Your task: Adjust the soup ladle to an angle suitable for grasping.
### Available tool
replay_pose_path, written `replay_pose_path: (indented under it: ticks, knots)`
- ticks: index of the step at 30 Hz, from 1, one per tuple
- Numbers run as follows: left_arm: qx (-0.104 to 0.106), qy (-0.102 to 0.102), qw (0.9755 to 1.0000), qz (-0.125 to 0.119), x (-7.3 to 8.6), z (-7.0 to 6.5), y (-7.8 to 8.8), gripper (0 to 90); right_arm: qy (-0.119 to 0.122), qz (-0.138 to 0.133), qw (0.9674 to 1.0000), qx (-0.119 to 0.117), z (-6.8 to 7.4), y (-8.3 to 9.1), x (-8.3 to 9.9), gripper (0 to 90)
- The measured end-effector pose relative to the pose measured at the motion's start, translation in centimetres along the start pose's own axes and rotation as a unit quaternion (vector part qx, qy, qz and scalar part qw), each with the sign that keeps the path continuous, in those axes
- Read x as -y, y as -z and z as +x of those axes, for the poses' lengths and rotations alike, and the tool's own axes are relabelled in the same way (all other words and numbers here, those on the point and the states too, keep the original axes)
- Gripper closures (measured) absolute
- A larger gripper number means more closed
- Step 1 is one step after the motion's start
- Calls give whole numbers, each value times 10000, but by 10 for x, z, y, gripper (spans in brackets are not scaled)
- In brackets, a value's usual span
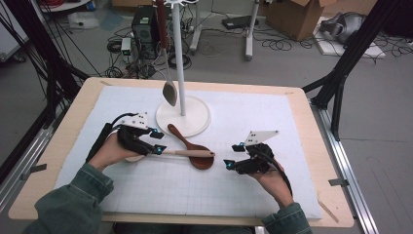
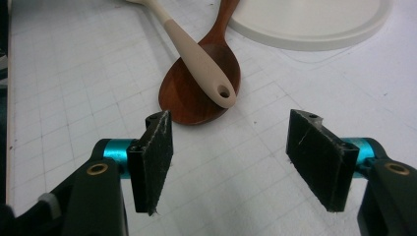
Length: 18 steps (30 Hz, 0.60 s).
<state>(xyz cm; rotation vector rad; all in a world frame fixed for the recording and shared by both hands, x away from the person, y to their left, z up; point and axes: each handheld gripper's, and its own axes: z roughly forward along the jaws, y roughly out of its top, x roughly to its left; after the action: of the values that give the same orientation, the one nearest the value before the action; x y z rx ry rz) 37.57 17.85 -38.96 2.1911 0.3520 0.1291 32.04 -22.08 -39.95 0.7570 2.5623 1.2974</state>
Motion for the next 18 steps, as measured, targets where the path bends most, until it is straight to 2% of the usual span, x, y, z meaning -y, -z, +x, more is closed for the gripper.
replay_pose_path:
  ticks: [5, 7, 8, 10, 12, 18]
  knots:
    - [73, -11, 9998, 195, 3, 4, -12, 464, -17, -9, 10000, -17, 1, 0, 0, 342]
    - [70, 52, 9994, 333, 3, 5, -16, 471, 5, -7, 10000, -1, 0, -1, 1, 342]
    - [63, 12, 9993, 360, 2, 5, -16, 473, -7, -5, 10000, -20, 0, -1, 1, 342]
    - [24, 4, 9995, 323, 1, 5, -15, 487, -6, 10, 10000, -32, 0, -2, 1, 341]
    - [44, 1, 9992, 390, 2, 6, -15, 493, 8, 13, 10000, -35, 0, -3, 0, 342]
    - [51, -74, 9989, 467, -1, -2, -18, 497, 29, 1, 10000, -52, 2, -5, 1, 341]
